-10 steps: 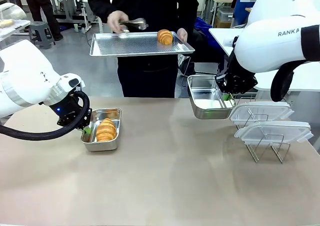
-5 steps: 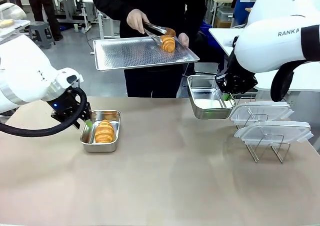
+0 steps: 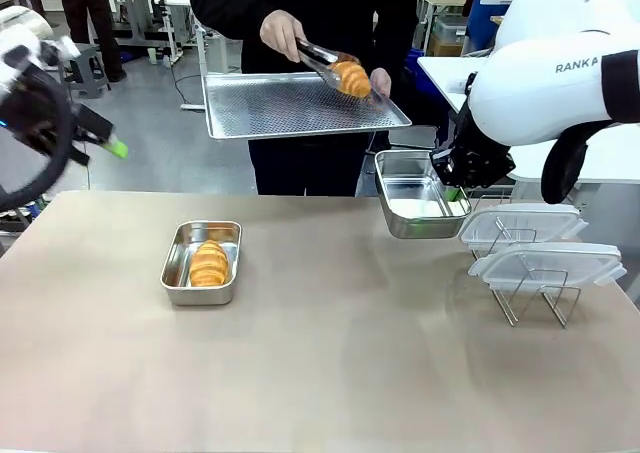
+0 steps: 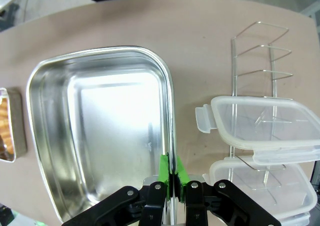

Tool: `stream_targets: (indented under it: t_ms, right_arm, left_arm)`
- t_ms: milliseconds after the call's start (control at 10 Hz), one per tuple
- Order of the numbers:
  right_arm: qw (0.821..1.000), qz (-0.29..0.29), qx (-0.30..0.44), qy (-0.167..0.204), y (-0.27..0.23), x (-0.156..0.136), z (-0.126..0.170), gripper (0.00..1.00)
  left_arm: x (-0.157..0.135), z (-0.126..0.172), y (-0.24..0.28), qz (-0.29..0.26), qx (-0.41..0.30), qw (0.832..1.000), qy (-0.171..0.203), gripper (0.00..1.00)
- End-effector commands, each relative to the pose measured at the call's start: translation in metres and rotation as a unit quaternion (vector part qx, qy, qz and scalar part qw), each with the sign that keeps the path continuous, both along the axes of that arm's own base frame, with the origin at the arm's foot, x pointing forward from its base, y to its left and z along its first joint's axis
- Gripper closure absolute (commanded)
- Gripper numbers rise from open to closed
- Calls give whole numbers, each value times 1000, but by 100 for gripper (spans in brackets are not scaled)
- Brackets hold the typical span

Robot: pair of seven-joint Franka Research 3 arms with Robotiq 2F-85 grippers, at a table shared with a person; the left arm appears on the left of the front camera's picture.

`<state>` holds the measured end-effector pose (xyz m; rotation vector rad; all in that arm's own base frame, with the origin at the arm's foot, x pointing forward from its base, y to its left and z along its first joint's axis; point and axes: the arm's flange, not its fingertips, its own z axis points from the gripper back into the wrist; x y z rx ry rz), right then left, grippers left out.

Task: Place the bread in airtight containers.
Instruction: Once an object is inside an Airtight Container , place the container in the center of the table.

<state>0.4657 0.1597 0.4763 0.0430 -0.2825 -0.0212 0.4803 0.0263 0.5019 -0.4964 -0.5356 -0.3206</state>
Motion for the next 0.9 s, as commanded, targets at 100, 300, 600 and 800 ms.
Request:
stream_targets:
  t_ms: [100,300,600,800]
  right_arm:
    - [1000,-4,5,-6,1,2,5,100]
    - [1000,-4,5,-6,1,2,5,100]
    - [1000,-4,5,-6,1,2,5,100]
    - [1000,-4,5,-6,1,2,5,100]
  left_arm:
    - [-2,-8,73,-169,-101,976,-95,0]
    - [-8,-14,99,-222,-101,958,-148,0]
    - [-28,-16,109,-238,-79,943,-221,0]
    - [-32,-10,105,-241,-90,942,-216,0]
